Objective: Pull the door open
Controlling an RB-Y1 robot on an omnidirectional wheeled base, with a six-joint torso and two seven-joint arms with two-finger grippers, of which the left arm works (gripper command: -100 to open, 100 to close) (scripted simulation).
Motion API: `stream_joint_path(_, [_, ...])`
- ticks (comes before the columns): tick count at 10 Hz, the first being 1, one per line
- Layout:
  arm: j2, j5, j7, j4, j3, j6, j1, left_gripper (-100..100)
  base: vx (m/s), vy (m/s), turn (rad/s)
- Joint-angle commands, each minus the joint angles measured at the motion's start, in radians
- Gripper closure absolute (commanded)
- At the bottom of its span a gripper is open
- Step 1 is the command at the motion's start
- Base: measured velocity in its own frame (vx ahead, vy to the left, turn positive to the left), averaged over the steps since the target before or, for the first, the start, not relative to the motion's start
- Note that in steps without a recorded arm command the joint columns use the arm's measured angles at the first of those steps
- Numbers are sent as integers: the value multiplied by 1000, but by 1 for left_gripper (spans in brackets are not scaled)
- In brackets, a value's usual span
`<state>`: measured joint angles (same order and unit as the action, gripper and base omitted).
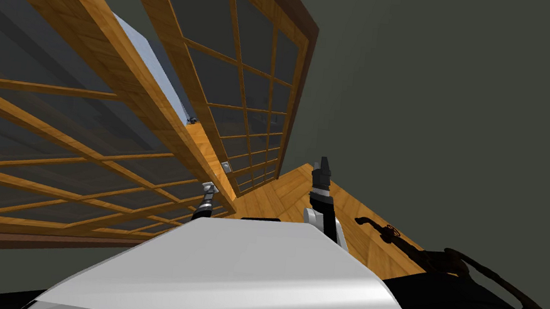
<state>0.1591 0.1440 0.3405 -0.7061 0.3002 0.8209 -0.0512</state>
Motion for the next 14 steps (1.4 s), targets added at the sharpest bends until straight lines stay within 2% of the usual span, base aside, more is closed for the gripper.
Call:
stream_joint_path(1, [29, 18, -41, 38, 17, 23, 14, 100, -41, 5, -11])
stream_joint_path(2, [29, 18, -41, 38, 17, 23, 14, 100, -14, 5, -27])
stream_joint_path(4, [34, 39, -106, 38, 0, 24, 16, 100, -23, 17, -54])
stream_joint_path(5, [34, 39, -122, 38, 0, 24, 16, 100, -18, 10, -42])
stream_joint_path(6, [36, 50, -163, 38, -9, 25, 17, 100, -30, 1, -15])
stream_joint_path(9, [41, 72, -238, 37, -26, 27, 19, 100, -27, 13, -45])
stream_joint_path(10, [41, 72, -245, 37, -26, 27, 19, 100, -13, 5, -27])
stream_joint_path(11, [43, 83, -285, 37, -35, 28, 19, 100, -30, 1, -38])
stream_joint_path(12, [43, 83, -287, 37, -35, 28, 19, 100, -27, 6, -11])
stream_joint_path(13, [46, 94, -323, 37, -44, 29, 20, 100, -26, 15, -55])
stream_joint_path(14, [46, 94, -328, 37, -44, 29, 20, 100, -39, 8, -14])
